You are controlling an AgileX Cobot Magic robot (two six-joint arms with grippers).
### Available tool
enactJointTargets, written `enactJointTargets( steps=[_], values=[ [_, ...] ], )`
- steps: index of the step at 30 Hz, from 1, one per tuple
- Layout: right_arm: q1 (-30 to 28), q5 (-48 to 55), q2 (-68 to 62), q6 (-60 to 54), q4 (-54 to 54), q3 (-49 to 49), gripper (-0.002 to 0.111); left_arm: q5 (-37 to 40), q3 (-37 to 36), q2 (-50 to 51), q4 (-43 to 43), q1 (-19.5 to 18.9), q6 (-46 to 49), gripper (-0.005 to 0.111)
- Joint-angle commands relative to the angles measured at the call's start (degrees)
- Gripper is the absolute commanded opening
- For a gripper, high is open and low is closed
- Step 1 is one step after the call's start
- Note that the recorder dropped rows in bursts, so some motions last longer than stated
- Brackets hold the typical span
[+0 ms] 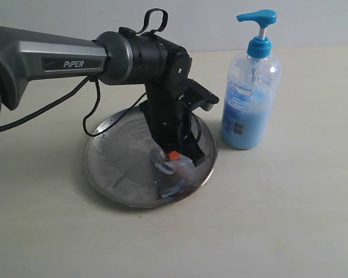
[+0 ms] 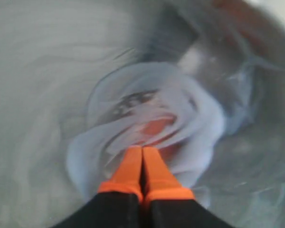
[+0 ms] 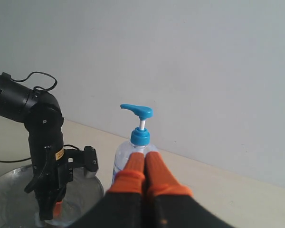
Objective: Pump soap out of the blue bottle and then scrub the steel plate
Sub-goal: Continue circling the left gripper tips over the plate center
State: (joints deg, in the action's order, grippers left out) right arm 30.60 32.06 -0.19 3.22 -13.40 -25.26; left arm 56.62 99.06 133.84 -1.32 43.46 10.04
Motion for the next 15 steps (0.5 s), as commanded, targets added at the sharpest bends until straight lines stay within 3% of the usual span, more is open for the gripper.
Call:
enactJointTargets(
  steps=[1, 10, 15],
  values=[
    [0.0, -0.6, 0.2, 0.0, -0.1, 0.4, 0.0, 2.6, -1.6, 2.8, -11.1, -0.2, -5.8, 0.001],
    [0.0, -0.6, 0.2, 0.0, -0.1, 0.4, 0.0, -0.1, -1.6, 2.8, -12.7, -0.2, -10.0, 0.001],
    [0.0, -0.6, 0.2, 0.0, -0.1, 0.4, 0.0, -2.2, -1.6, 2.8, -7.0, -0.2, -10.0, 0.001]
  ],
)
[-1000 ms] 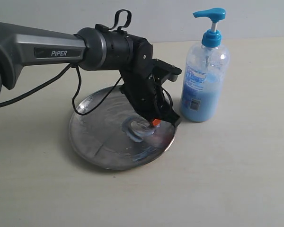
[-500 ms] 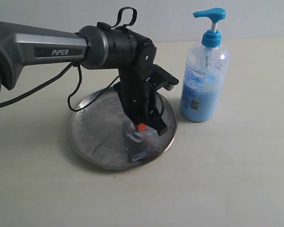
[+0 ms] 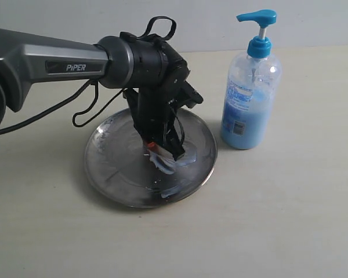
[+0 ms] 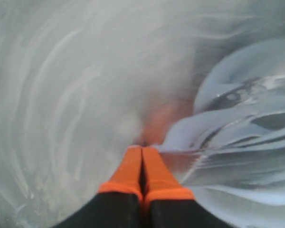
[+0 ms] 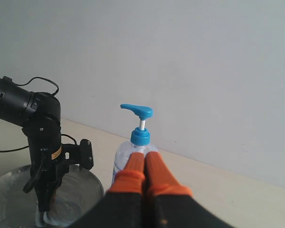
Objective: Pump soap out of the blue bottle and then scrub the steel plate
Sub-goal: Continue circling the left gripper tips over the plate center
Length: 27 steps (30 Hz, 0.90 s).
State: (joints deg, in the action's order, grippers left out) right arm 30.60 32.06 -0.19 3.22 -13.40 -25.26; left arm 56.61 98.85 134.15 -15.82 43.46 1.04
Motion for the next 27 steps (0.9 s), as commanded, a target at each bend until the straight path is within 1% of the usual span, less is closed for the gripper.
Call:
enactJointTargets(
  steps=[1, 5, 9, 12, 19, 27],
  values=[
    [0.0, -0.6, 0.2, 0.0, -0.1, 0.4, 0.0, -2.3, -1.4, 2.5, 8.9, -0.2, -1.0, 0.001],
    [0.0, -0.6, 0.2, 0.0, -0.1, 0.4, 0.0, -2.8, -1.4, 2.5, 13.2, -0.2, 0.4, 0.001],
    [0.0, -0.6, 0.2, 0.0, -0.1, 0.4, 0.0, -2.5, -1.4, 2.5, 15.8, -0.2, 0.9, 0.001],
    [0.0, -0.6, 0.2, 0.0, -0.1, 0.4, 0.0, -1.9, -1.4, 2.5, 17.7, -0.2, 2.9, 0.001],
    [0.0, -0.6, 0.2, 0.0, -0.1, 0.4, 0.0, -1.4, -1.4, 2.1, 17.7, -0.2, 3.2, 0.001],
    [0.0, -0.6, 0.2, 0.0, -0.1, 0.4, 0.0, -6.0, -1.4, -2.9, 17.7, -0.7, 2.8, 0.001]
  ],
)
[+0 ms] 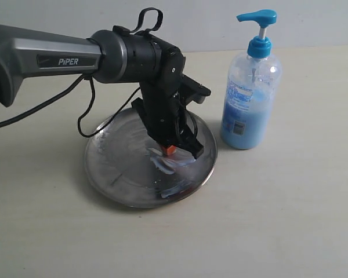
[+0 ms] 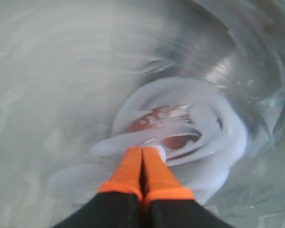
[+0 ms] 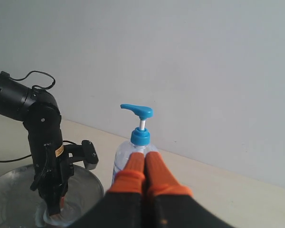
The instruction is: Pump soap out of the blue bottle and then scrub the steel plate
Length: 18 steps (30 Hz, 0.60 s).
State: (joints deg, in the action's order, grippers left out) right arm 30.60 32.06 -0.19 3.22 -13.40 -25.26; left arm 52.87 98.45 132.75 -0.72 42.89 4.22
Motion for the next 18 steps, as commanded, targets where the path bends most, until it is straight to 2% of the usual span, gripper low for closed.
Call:
enactJointTargets(
  steps=[1, 9, 18],
  values=[
    [0.0, -0.6, 0.2, 0.0, -0.1, 0.4, 0.0, -2.8, -1.0, -2.4, 2.5, -0.1, -0.6, 0.001],
    [0.0, -1.4, 0.2, -0.1, -0.1, 1.0, 0.0, -5.4, -1.0, -9.5, 1.9, -1.3, -3.5, 0.001],
    [0.0, -3.9, 0.2, -0.1, -0.4, 2.8, 0.0, -2.9, -1.0, -16.8, 1.5, -3.1, -5.8, 0.001]
  ],
)
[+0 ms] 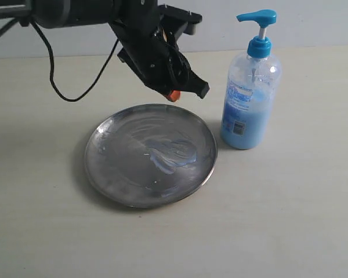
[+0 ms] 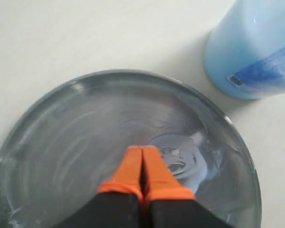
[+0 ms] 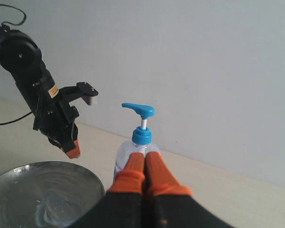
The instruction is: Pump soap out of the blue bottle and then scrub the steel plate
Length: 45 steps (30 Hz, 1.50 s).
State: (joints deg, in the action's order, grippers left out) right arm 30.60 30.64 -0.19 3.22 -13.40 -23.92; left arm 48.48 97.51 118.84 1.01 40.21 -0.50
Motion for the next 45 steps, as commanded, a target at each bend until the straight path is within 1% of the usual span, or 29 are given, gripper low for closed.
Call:
enactJointTargets(
  steps=[1, 9, 16, 19, 25, 30, 36, 45],
  values=[
    [0.0, -3.1, 0.2, -0.1, -0.5, 1.7, 0.0, 1.8, -0.1, -3.4, -0.2, -0.4, -1.1, 0.001],
    [0.0, -7.3, 0.2, -0.6, -2.0, 4.9, 0.0, 4.4, -0.1, -6.9, -1.0, -0.4, -1.4, 0.001],
    [0.0, -4.8, 0.2, -0.2, -1.7, 5.3, 0.0, 7.5, -0.7, -10.3, -5.3, -0.4, -3.2, 0.001],
    [0.0, -3.9, 0.2, -0.2, -0.2, 5.3, 0.0, 6.2, -3.4, -12.5, -5.3, -0.5, -3.2, 0.001],
    [0.0, -4.2, 0.2, -0.2, 1.3, 6.1, 0.0, 1.6, -11.9, -17.4, -5.3, -1.9, -4.2, 0.001],
    [0.0, -10.7, 0.2, -0.2, 1.3, 10.3, 0.0, -2.8, -18.8, -22.6, -5.3, -2.4, -4.4, 0.001],
    [0.0, -17.3, 0.2, -0.2, 1.3, 14.4, 0.0, -6.2, -25.5, -29.1, -5.3, -2.4, -4.5, 0.001],
    [0.0, -17.1, -0.1, -0.2, 1.3, 14.6, 0.0, -14.4, -33.5, -39.4, -5.3, -2.4, -6.2, 0.001]
  ],
)
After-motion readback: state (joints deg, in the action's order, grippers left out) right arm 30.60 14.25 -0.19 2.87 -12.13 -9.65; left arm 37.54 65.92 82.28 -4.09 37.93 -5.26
